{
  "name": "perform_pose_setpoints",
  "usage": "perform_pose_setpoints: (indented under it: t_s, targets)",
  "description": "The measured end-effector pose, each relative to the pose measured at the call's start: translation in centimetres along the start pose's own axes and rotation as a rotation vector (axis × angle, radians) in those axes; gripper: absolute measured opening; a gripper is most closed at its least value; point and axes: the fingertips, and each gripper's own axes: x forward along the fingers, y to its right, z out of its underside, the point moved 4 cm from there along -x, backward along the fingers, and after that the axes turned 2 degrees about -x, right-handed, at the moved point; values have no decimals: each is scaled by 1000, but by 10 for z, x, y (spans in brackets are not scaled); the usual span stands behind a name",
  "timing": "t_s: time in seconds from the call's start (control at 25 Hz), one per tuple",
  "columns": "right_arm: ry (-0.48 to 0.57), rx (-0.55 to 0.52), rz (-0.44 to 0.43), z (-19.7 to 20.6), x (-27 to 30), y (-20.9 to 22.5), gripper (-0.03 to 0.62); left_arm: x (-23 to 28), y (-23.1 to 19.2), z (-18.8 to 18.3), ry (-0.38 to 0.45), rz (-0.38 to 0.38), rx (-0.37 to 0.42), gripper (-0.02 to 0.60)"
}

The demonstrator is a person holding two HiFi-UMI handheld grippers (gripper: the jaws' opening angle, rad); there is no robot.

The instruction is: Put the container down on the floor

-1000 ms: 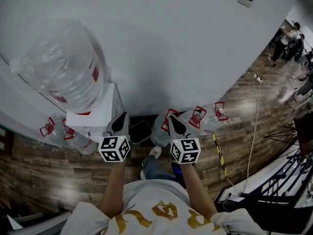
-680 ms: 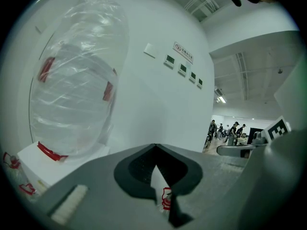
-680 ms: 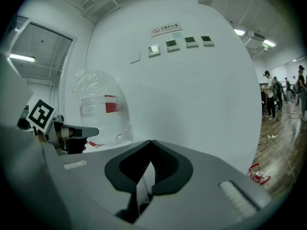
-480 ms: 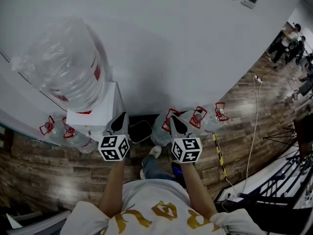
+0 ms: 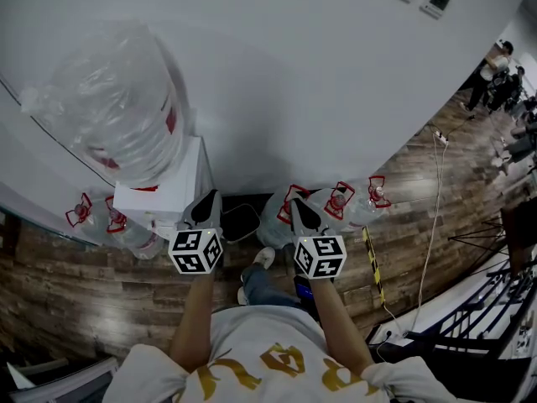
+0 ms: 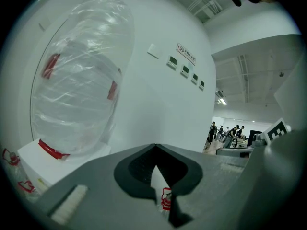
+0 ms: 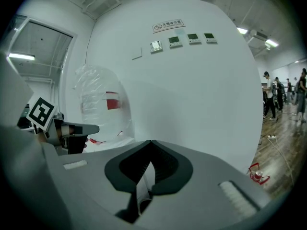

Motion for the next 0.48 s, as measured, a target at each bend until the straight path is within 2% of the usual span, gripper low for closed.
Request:
perform_pose_setpoints:
  t_s: [0.48]
  targets:
    - [-5, -14, -13, 0, 0, -4, 23, -3, -2, -1, 11, 0, -6, 1]
